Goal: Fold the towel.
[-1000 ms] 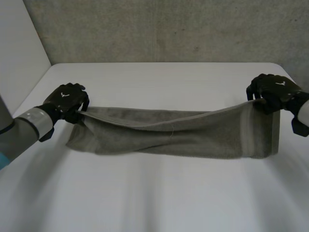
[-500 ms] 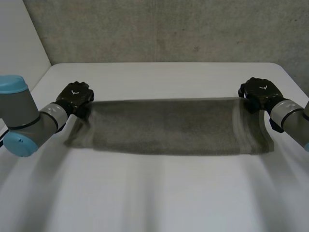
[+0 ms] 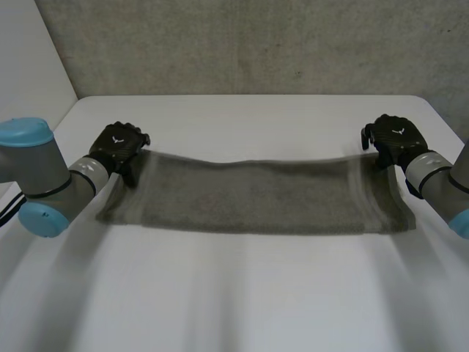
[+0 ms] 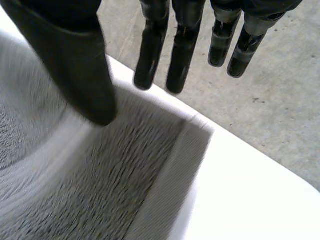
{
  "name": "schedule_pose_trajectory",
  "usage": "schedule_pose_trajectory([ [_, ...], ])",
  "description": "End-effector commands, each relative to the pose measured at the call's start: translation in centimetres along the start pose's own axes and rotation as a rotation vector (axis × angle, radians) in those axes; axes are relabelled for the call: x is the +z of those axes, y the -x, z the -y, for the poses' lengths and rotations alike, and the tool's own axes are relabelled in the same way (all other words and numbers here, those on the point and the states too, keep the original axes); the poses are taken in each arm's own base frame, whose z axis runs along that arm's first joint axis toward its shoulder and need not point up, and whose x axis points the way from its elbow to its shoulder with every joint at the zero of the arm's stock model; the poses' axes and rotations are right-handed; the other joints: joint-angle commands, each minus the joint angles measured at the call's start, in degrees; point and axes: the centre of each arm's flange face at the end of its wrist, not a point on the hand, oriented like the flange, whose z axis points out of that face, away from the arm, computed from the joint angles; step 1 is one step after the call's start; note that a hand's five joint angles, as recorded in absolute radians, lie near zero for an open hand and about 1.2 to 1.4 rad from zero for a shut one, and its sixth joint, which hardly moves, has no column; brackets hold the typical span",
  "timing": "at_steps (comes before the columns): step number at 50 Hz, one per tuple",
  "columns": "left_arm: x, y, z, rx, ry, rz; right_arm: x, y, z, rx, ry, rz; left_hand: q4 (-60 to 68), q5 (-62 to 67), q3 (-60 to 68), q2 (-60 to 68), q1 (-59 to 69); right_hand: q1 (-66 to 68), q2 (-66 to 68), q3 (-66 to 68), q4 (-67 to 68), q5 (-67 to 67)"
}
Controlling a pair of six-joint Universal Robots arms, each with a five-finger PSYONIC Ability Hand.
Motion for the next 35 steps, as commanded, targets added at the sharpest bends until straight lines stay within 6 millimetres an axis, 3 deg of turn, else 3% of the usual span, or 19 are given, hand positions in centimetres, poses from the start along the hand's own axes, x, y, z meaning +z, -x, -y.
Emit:
schedule_pose_trajectory([
  [1, -0.6, 0.3, 0.8, 0.088, 0.022, 0.063, -0.4, -0.5, 1.9, -0.016, -0.038, -0.035, -3.4, -11.5, -2.9, -12.3, -11.9, -35.8, -36.0, -2.5, -4.4, -35.6],
  [3, -1.3, 0.6, 1.5, 0.087, 0.023, 0.08, -1.3, -0.6, 4.0, -0.025, -0.077, -0.04, -3.4, -11.5, -2.9, -12.3, -11.9, -35.8, -36.0, -2.5, -4.4, -35.6],
  [8, -3.0, 0.9, 3.4, 0.094, -0.007, 0.096, -3.3, -0.8, 6.6, -0.039, -0.116, -0.058, -3.4, -10.8, -2.9, -11.7, -11.2, -35.8, -36.0, -2.5, -4.4, -35.6],
  [9, -3.0, 0.9, 3.4, 0.094, -0.007, 0.096, -3.4, -0.8, 6.7, -0.039, -0.117, -0.058, -3.4, -10.8, -2.9, -11.7, -11.2, -35.8, -36.0, -2.5, -4.4, -35.6],
  [11, -4.7, 0.9, 4.7, 0.081, -0.027, 0.101, -5.2, -0.7, 7.8, -0.045, -0.124, -0.07, -3.4, -10.5, -2.9, -11.3, -10.9, -35.8, -36.0, -2.5, -4.4, -35.6],
  [15, -6.6, 0.7, 5.7, 0.043, -0.048, 0.11, -7.1, 0.1, 8.0, -0.037, -0.107, -0.055, -3.4, -9.3, -2.9, -10.2, -9.7, -35.8, -36.0, -2.5, -4.4, -35.6],
  [17, -7.6, 0.7, 6.1, 0.015, -0.06, 0.117, -8.7, 0.9, 7.1, -0.03, -0.066, -0.045, -3.4, -8.4, -2.9, -9.3, -8.8, -35.8, -36.0, -2.5, -4.4, -35.6],
  [19, -9.5, 0.3, 6.7, -0.049, -0.091, 0.117, -9.4, 1.3, 6.5, -0.023, -0.042, -0.041, -3.4, -8.6, -2.9, -9.5, -9.0, -35.8, -36.0, -2.5, -4.4, -35.6],
  [20, -9.5, 0.3, 6.7, -0.049, -0.091, 0.117, -9.4, 1.3, 6.5, -0.023, -0.041, -0.041, -3.4, -8.6, -2.9, -9.5, -9.0, -35.8, -36.0, -2.5, -4.4, -35.6],
  [24, -11.6, -0.6, 6.8, -0.148, -0.131, 0.065, -10.7, 1.3, 3.9, -0.036, 0.037, -0.035, -3.4, -8.4, -2.9, -9.3, -8.8, -32.9, -33.2, -2.5, -4.4, -32.8],
  [35, -12.7, -1.1, 5.3, -0.262, -0.105, 0.025, -10.4, 0.5, -1.5, -0.122, 0.175, 0.028, -3.4, -8.1, -2.9, -9.0, -8.5, -25.4, -25.7, -2.5, -4.4, -25.3],
])
